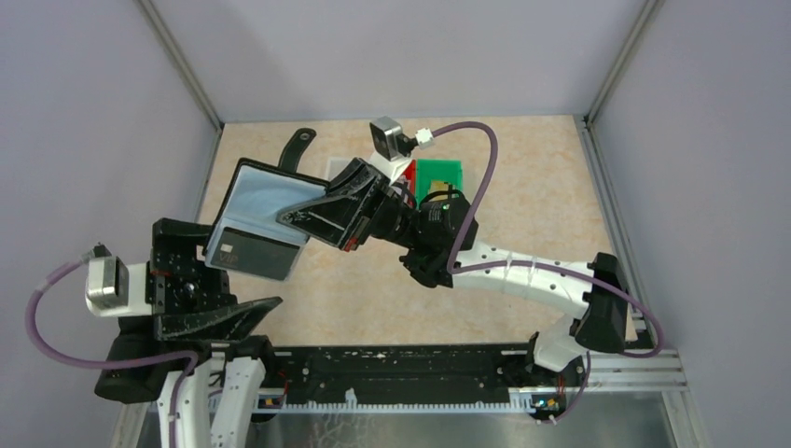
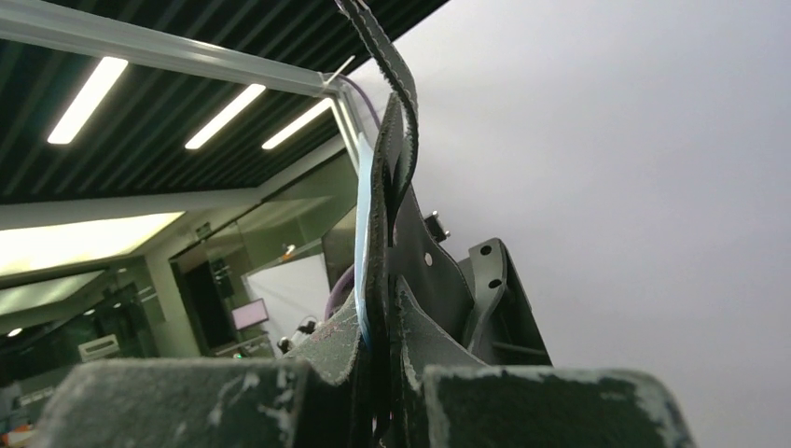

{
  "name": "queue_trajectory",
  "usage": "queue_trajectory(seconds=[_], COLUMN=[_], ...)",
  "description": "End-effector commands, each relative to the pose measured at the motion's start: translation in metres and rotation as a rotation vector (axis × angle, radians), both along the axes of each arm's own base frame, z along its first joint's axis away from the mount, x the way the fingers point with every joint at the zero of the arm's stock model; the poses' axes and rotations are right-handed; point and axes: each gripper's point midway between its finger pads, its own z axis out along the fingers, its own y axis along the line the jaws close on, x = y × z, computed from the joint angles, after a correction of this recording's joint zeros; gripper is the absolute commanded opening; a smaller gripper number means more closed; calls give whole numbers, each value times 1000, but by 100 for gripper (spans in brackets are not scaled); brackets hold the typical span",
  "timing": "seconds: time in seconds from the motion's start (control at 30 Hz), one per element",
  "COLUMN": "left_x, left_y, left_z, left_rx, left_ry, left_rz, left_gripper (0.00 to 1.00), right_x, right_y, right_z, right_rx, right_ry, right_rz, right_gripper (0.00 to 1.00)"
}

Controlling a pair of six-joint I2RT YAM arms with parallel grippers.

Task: Take the credit cards out of the card holder
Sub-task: Remove the credit card from the card holder.

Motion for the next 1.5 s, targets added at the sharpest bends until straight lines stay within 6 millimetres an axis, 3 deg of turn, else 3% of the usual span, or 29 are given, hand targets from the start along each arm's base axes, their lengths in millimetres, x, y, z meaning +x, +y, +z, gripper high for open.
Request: queue_trajectory(seconds=[0.0, 0.1, 0.27, 0.6, 0.9, 1.03, 1.47], left_x=[19, 34, 29, 25, 42, 41, 35], left_y=[10, 12, 9, 2, 4, 3, 2], left_z=[13, 9, 8, -10, -6, -2, 4], left_rx=[-138, -156, -134, -50, -66, -63, -62], left_ry=[166, 231, 225, 198, 219, 208, 233], left_rz=[-36, -45, -66, -91, -52, -60, -106], left_gripper=[97, 95, 90, 76, 67, 60, 53], right_x=[-6, -6, -2, -1, 1, 4, 8], right_y=[-45, -48, -51, -69, -65, -61, -61], right_z=[34, 32, 27, 37, 31, 24, 17], right_rx=[168, 186, 207, 279, 275, 262, 280], right_ry=[-50, -52, -36, -26, -15, -6, 1], right_rz=[-92, -104, -125, -147, -144, -147, -175], right_gripper=[0, 0, 0, 0, 0, 0, 0])
